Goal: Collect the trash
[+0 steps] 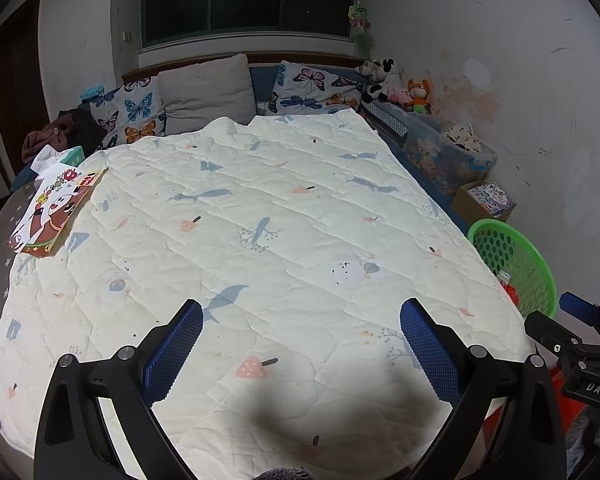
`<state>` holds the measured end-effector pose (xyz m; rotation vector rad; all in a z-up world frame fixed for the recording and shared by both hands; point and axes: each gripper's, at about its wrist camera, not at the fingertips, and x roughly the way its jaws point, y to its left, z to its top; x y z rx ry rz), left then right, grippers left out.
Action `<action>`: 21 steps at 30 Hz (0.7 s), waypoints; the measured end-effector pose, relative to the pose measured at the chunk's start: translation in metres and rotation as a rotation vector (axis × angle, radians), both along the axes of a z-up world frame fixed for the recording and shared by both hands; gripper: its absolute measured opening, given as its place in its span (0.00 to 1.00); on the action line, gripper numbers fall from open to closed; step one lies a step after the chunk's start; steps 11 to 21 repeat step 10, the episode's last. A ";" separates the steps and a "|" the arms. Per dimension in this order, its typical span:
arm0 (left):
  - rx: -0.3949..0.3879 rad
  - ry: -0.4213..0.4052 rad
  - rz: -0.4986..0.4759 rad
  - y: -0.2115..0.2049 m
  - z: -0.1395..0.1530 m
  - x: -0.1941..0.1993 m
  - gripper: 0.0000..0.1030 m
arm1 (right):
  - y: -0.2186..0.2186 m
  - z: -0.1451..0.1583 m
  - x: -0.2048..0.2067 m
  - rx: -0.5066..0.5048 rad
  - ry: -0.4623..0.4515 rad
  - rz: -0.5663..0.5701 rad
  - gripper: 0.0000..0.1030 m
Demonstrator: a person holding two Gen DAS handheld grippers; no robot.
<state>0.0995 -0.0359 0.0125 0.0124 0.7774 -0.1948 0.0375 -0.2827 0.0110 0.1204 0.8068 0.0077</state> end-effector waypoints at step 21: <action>0.004 0.007 0.022 0.003 -0.001 0.001 0.93 | 0.000 -0.001 0.002 0.004 -0.002 0.007 0.93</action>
